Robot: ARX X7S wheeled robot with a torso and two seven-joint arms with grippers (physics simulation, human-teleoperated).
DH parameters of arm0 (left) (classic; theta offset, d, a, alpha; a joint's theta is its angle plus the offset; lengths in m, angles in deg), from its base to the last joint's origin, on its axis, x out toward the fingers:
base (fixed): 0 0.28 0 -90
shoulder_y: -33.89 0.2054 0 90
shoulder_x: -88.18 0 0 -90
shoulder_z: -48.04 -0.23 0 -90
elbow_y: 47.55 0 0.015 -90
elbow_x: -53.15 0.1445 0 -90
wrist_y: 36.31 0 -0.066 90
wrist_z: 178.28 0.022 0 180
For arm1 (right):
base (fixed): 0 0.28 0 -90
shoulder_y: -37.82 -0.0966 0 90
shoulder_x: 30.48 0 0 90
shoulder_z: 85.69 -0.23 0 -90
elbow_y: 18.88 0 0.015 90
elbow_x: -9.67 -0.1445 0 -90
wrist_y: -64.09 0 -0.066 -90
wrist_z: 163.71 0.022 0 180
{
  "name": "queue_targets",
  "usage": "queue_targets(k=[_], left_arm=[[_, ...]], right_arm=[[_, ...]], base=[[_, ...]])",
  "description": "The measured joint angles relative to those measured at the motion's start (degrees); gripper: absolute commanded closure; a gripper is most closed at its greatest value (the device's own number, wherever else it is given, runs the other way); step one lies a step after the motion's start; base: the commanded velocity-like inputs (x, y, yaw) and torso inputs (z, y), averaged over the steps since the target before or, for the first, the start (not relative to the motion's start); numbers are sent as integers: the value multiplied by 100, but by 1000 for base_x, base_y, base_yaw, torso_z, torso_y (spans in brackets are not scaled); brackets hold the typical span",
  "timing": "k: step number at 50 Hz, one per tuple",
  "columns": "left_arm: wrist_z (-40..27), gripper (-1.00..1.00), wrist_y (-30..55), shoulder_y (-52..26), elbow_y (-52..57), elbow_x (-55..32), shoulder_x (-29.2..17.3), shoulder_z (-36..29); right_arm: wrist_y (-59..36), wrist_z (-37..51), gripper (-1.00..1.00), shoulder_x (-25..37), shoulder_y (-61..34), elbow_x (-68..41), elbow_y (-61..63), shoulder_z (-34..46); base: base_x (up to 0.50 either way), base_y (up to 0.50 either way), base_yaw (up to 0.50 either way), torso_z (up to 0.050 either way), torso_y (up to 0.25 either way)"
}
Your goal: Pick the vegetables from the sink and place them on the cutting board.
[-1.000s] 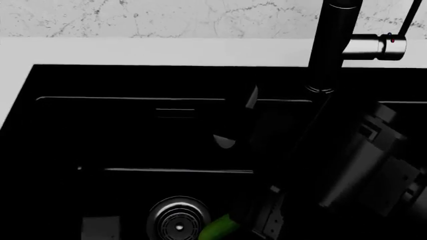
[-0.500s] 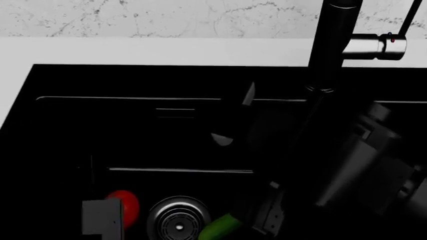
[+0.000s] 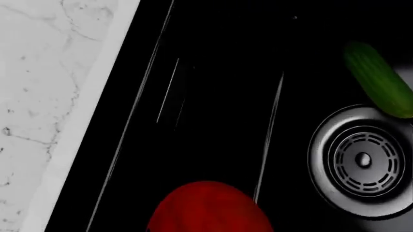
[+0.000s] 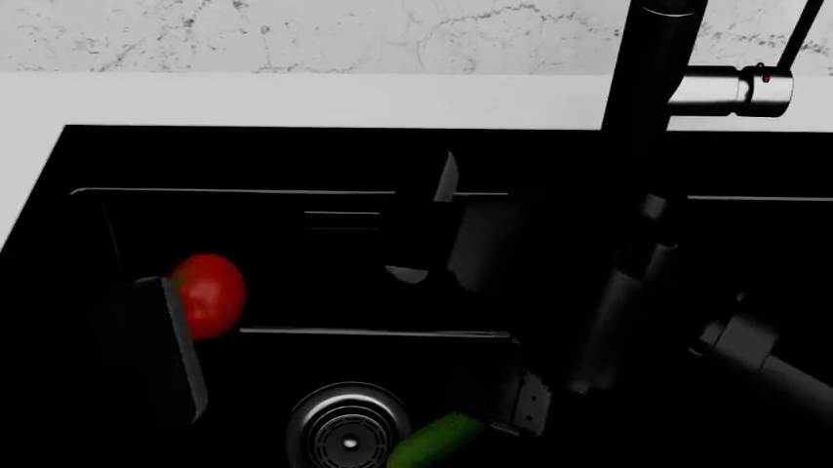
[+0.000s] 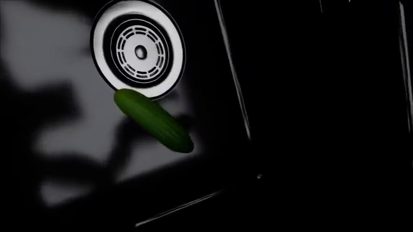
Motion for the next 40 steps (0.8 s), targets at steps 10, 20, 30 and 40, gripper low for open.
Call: queue_targets(k=[10,20,30,40], left_arm=[[-106,100,51,-51,213,-159,-55,228],[-143,100,66,-66,306,-245,-81,327],[-178,100,37,-74,292,-322,-79,411],[-214,100,-52,-83,194,-386,-54,485]], right_arm=[[548,102,-100,-328,65,331,-442,164],[1160,165,-100,-638,262,677,-882,426],[1641,-86,-100,-850,377,887,-1305,743],[2354,-389,-100,-1196,558,1115,-2200,1023]], base=[[36,0,4,0,0],[36,0,4,0,0],[37,0,5,0,0],[37,0,3,0,0]])
